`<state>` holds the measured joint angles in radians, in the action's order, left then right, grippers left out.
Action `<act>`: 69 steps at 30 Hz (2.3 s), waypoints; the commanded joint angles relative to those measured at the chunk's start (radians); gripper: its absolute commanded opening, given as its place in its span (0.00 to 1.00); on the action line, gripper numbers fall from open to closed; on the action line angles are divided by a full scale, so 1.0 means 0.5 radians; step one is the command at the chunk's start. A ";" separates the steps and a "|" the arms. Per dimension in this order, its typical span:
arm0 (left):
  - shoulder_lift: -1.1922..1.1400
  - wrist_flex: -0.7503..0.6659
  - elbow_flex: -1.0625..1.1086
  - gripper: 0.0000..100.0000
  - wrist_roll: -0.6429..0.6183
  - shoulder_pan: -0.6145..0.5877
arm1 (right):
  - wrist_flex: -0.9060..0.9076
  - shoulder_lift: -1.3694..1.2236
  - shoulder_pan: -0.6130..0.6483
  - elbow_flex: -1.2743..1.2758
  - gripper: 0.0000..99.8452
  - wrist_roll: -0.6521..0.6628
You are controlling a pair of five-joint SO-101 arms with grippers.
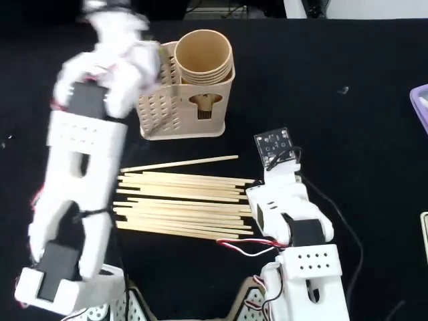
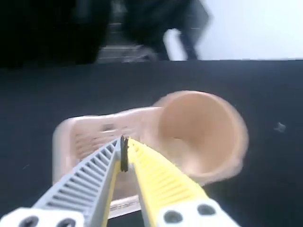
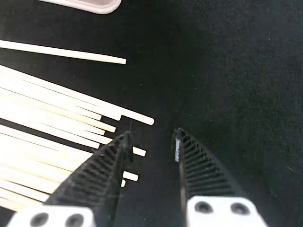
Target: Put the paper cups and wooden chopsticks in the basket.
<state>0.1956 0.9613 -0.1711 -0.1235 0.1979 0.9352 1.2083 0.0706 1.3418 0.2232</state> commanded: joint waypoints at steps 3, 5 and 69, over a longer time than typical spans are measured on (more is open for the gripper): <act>0.077 -0.503 0.308 0.03 -0.006 0.232 | -0.043 0.041 -0.025 -0.014 0.15 0.003; 0.086 -0.718 0.446 0.03 -0.006 0.275 | -0.043 0.041 -0.025 -0.014 0.15 0.003; 0.856 0.307 1.935 0.13 0.598 -0.922 | 0.611 -0.253 0.666 -0.474 0.20 0.497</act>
<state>0.6513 1.1070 0.7925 0.1726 -0.2516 1.2313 1.1730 0.3498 1.1561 0.4534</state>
